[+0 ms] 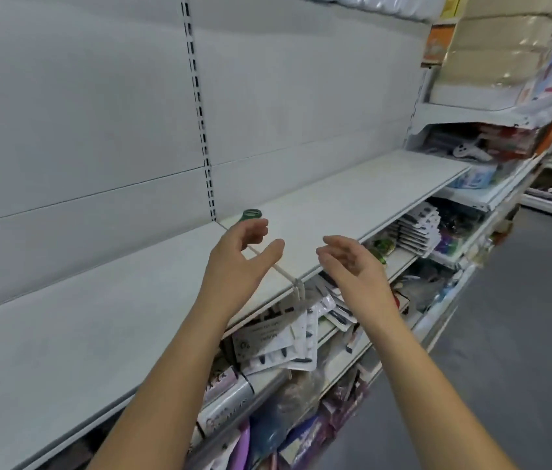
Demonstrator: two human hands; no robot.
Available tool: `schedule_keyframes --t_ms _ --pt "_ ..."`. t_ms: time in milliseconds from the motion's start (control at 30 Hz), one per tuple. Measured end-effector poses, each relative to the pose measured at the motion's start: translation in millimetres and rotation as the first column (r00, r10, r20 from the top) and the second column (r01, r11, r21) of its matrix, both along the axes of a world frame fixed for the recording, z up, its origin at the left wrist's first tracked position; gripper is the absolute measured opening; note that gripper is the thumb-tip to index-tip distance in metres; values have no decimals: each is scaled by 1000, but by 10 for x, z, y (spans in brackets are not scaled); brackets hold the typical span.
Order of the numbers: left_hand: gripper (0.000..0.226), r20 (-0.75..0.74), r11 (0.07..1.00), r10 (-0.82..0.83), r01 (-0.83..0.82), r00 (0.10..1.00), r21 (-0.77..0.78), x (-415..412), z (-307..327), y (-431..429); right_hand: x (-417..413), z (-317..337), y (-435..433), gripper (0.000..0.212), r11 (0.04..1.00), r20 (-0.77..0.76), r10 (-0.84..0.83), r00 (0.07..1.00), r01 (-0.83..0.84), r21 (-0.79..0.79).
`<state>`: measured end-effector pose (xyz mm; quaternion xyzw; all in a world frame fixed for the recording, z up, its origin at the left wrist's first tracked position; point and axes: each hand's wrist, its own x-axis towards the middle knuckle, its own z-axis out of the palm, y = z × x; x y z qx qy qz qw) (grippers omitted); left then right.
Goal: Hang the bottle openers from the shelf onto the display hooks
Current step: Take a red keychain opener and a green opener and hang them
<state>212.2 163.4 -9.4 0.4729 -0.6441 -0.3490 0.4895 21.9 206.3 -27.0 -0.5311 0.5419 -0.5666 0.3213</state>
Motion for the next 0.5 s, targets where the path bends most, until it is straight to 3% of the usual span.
schedule_keyframes --t_ms 167,300,500 --pt "32 81 993 115 -116 990 9 86 73 -534 70 62 -778 25 995 -15 95 995 -95 14" --pt "53 198 974 188 -209 962 88 147 52 -778 98 71 -1246 24 977 -31 207 978 -205 57" --pt "64 401 916 252 -351 881 195 108 -25 -1002 75 109 -1874 26 932 -116 358 927 -347 102"
